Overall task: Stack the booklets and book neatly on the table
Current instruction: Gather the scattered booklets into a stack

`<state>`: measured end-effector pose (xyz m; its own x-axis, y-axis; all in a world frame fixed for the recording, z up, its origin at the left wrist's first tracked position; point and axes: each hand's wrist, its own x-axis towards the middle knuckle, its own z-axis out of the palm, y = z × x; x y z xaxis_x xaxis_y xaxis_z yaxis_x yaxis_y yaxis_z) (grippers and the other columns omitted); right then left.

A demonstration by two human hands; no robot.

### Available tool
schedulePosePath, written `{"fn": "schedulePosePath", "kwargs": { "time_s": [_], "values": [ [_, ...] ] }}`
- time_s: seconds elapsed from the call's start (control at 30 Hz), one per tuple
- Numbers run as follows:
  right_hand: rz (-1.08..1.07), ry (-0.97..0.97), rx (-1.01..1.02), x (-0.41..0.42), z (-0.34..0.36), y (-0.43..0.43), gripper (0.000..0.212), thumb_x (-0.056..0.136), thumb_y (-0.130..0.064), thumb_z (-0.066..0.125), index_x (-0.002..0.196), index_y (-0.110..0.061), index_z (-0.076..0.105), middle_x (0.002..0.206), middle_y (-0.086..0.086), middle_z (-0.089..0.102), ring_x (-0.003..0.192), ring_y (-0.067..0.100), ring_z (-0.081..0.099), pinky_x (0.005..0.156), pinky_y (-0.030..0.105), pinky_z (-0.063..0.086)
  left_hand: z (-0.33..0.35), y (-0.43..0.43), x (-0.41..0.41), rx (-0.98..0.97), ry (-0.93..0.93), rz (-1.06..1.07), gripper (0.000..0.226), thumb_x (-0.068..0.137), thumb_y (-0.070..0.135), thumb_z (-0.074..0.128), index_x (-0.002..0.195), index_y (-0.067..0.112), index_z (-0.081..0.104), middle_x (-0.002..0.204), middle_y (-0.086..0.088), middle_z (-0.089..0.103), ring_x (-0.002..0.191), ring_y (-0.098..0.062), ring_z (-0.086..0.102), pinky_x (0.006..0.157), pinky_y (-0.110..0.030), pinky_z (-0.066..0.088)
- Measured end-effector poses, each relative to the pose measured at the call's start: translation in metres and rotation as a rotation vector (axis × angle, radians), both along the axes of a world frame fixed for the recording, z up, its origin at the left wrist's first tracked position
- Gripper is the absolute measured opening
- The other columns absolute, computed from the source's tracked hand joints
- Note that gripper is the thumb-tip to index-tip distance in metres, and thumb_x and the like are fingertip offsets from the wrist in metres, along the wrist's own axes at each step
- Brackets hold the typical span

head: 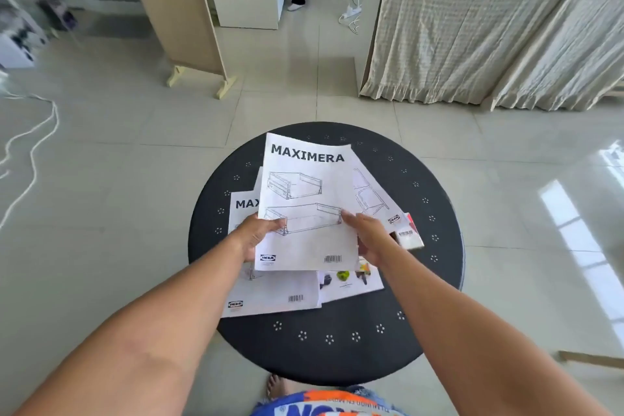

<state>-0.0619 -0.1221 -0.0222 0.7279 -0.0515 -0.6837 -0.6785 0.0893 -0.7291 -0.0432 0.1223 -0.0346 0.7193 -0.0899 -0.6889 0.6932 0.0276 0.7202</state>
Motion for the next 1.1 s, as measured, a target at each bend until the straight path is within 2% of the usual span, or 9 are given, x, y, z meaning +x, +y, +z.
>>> {"fn": "schedulePosePath", "kwargs": {
  "time_s": [0.07,0.17,0.27,0.37,0.47,0.73,0.93,1.0,1.1],
  "values": [
    [0.075,0.063,-0.065,0.006,-0.002,0.021,0.048,0.091,-0.052,0.059,0.102,-0.007,0.067,0.092,0.009,0.072,0.079,0.028,0.069,0.070,0.039,0.057,-0.004,0.032,-0.008,0.029,0.019,0.041,0.039,0.082,0.008,0.071,0.120,0.004,0.063,0.113,-0.022,0.068,0.104,-0.038,0.064,0.090,-0.061,0.049],
    [0.304,0.110,-0.364,0.002,-0.009,0.056,0.047,0.096,-0.048,0.049,0.097,-0.002,0.060,0.085,0.013,0.063,0.068,0.029,0.061,0.065,0.040,0.055,-0.010,0.081,-0.025,0.044,0.049,0.107,0.043,0.079,0.010,0.074,0.119,0.003,0.063,0.111,-0.025,0.070,0.094,-0.038,0.069,0.084,-0.062,0.052],
    [0.627,0.063,-0.747,-0.006,-0.023,0.082,0.055,0.089,-0.046,0.059,0.119,-0.001,0.055,0.113,0.013,0.063,0.099,0.034,0.064,0.076,0.038,0.055,-0.017,0.116,-0.043,0.044,0.073,0.167,0.037,0.081,0.007,0.071,0.117,0.003,0.064,0.106,-0.023,0.071,0.084,-0.035,0.071,0.082,-0.059,0.053],
    [0.661,0.104,-0.917,-0.013,-0.035,0.099,0.091,0.073,-0.062,0.070,0.138,-0.004,0.043,0.135,0.010,0.053,0.123,0.030,0.056,0.097,0.042,0.050,-0.021,0.138,-0.058,0.043,0.094,0.210,0.041,0.078,0.007,0.072,0.119,0.004,0.064,0.111,-0.024,0.070,0.091,-0.037,0.069,0.083,-0.063,0.051],
    [0.623,0.171,-1.032,-0.015,-0.035,0.110,0.105,0.067,-0.064,0.076,0.143,-0.005,0.034,0.137,0.010,0.048,0.127,0.027,0.051,0.100,0.042,0.044,-0.022,0.149,-0.070,0.033,0.098,0.236,0.037,0.078,0.007,0.072,0.115,0.005,0.065,0.099,-0.020,0.074,0.083,-0.035,0.071,0.082,-0.059,0.053],
    [0.498,0.235,-0.915,-0.011,-0.044,0.120,0.083,0.073,-0.038,0.082,0.137,-0.005,0.041,0.134,0.012,0.046,0.119,0.034,0.056,0.098,0.046,0.043,-0.026,0.152,-0.077,0.027,0.117,0.227,0.035,0.081,0.007,0.071,0.115,0.003,0.065,0.112,-0.024,0.069,0.093,-0.038,0.067,0.087,-0.059,0.051],
    [0.360,0.042,-0.661,-0.010,-0.044,0.113,0.032,0.084,-0.009,0.056,0.116,-0.011,0.053,0.093,0.006,0.064,0.085,0.030,0.062,0.067,0.033,0.049,-0.024,0.146,-0.064,-0.014,0.132,0.161,0.047,0.073,0.012,0.078,0.117,0.003,0.065,0.119,-0.026,0.067,0.108,-0.045,0.064,0.092,-0.065,0.046],
    [0.234,0.017,-0.487,-0.006,-0.038,0.102,0.036,0.082,-0.003,0.048,0.112,-0.016,0.063,0.089,0.005,0.067,0.082,0.029,0.062,0.070,0.035,0.054,-0.022,0.139,-0.057,-0.039,0.145,0.121,0.059,0.065,0.016,0.082,0.119,0.002,0.065,0.120,-0.026,0.067,0.108,-0.044,0.064,0.091,-0.064,0.047],
    [0.107,0.012,-0.324,0.007,-0.030,0.079,0.040,0.083,0.003,0.044,0.106,-0.017,0.070,0.088,0.006,0.072,0.081,0.029,0.066,0.083,0.042,0.059,-0.014,0.122,-0.048,-0.114,0.169,0.107,0.049,0.073,0.012,0.074,0.120,0.001,0.064,0.110,-0.022,0.071,0.089,-0.035,0.072,0.078,-0.050,0.057]
  ]
}}
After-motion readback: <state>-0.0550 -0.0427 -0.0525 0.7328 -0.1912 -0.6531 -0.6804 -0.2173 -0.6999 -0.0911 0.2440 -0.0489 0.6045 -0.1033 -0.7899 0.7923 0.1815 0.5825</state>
